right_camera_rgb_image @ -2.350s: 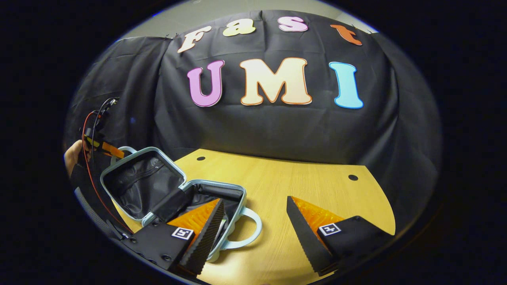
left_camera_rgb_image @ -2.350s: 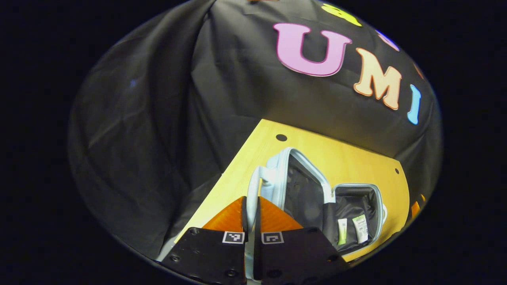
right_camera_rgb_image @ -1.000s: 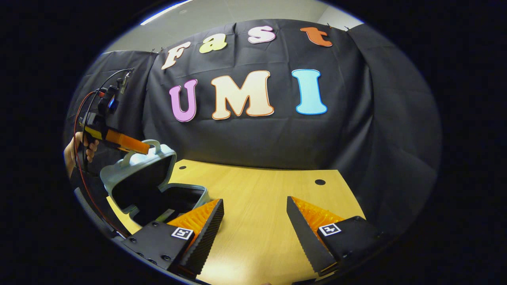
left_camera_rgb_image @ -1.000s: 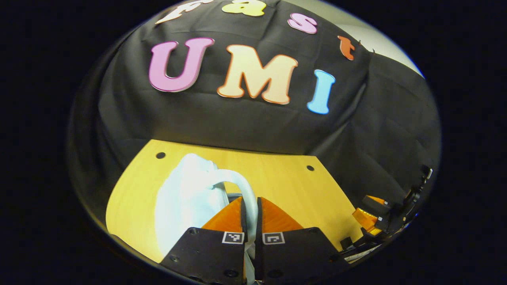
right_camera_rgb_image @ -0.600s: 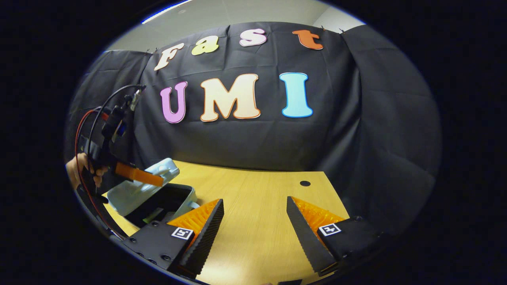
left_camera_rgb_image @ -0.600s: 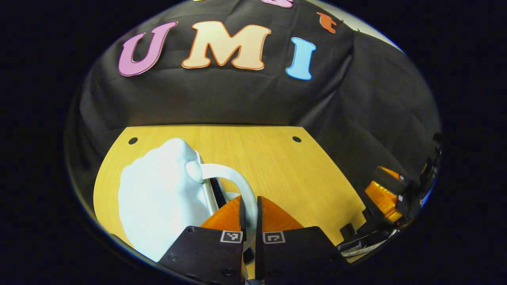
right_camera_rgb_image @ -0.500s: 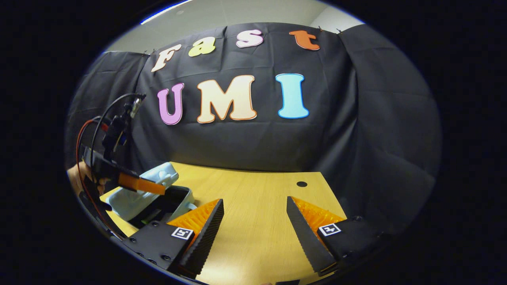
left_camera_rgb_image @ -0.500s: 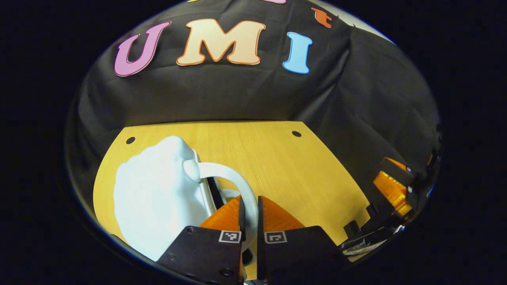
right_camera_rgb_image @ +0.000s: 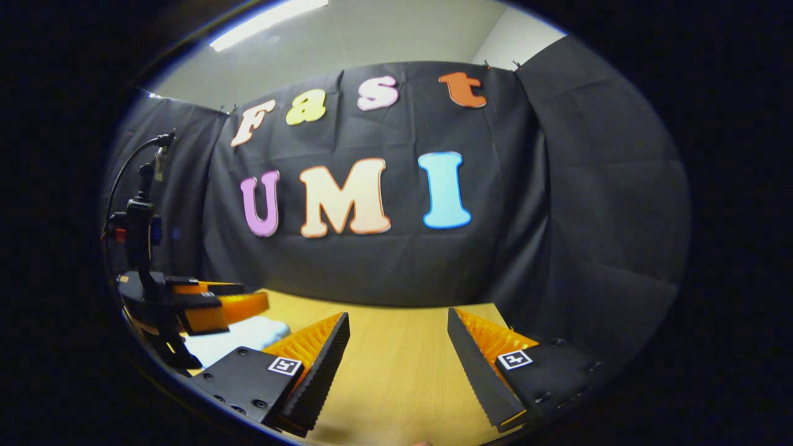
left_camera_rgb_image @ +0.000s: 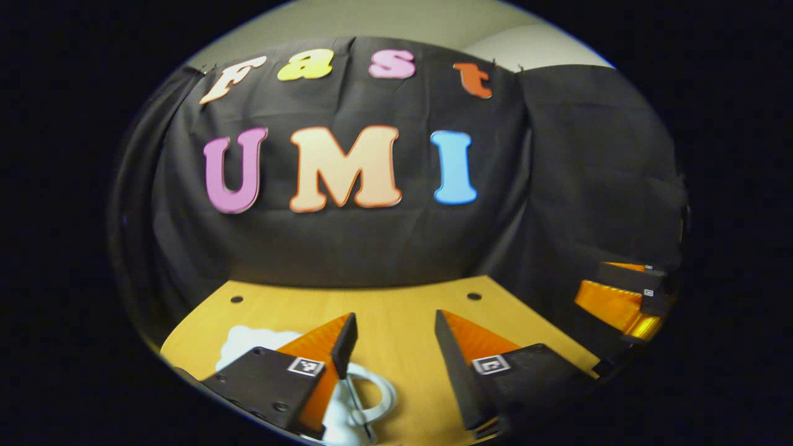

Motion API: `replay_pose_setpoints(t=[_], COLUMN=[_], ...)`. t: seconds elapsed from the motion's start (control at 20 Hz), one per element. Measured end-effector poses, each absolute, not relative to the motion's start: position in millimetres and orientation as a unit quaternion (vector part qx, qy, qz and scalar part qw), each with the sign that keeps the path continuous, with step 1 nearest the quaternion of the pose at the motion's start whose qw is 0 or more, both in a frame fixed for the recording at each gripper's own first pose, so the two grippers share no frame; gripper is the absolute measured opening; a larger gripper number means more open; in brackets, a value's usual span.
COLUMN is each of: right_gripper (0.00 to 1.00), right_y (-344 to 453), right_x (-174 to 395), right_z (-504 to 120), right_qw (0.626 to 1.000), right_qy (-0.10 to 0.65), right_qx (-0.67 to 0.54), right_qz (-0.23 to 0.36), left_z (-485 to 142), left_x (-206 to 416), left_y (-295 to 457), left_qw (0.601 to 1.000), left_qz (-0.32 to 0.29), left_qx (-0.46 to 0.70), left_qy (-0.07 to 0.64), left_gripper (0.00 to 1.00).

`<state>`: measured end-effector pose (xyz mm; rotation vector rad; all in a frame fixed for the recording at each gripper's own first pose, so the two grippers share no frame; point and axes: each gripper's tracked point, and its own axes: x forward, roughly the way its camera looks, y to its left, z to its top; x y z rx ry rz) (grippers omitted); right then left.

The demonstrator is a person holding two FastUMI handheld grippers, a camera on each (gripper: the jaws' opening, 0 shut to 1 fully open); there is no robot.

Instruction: First open the suitcase, pack the skin care products into it, and then close the suitcase.

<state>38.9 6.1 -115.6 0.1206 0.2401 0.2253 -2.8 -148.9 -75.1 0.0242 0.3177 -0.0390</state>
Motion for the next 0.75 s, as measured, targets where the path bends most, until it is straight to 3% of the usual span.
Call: replay_pose_setpoints(t=[0.05,0.15,0.25,0.3,0.5,0.75], right_gripper=[0.98,0.98,0.94,0.98,0.97,0.98], right_y=[6.2,5.4,6.1,7.7,23.1,41.9], right_x=[42.1,49.1,49.0,47.7,39.0,32.7], right_z=[-101.5,-77.6,-61.9,-50.8,-9.8,5.6], right_qw=[0.985,0.985,0.984,0.984,0.984,0.983], right_qy=[0.100,0.073,0.068,0.056,-0.002,-0.005], right_qx=[0.065,0.083,0.098,0.099,0.094,0.098], right_qz=[0.125,0.135,0.135,0.135,0.151,0.153], left_z=[-72.1,-62.7,-46.8,-37.0,-12.4,13.7], left_x=[-3.9,1.2,5.9,7.8,2.4,-3.9], left_y=[-162.3,-180.6,-192.8,-193.4,-180.3,-151.5], left_qw=[0.987,0.987,0.989,0.991,0.993,0.995], left_qz=[-0.026,-0.025,-0.023,-0.026,-0.025,-0.015], left_qx=[0.013,-0.004,-0.024,-0.018,0.003,0.014], left_qy=[0.161,0.159,0.142,0.130,0.119,0.100], left_gripper=[1.00,0.94,0.95,0.95,0.94,0.95])
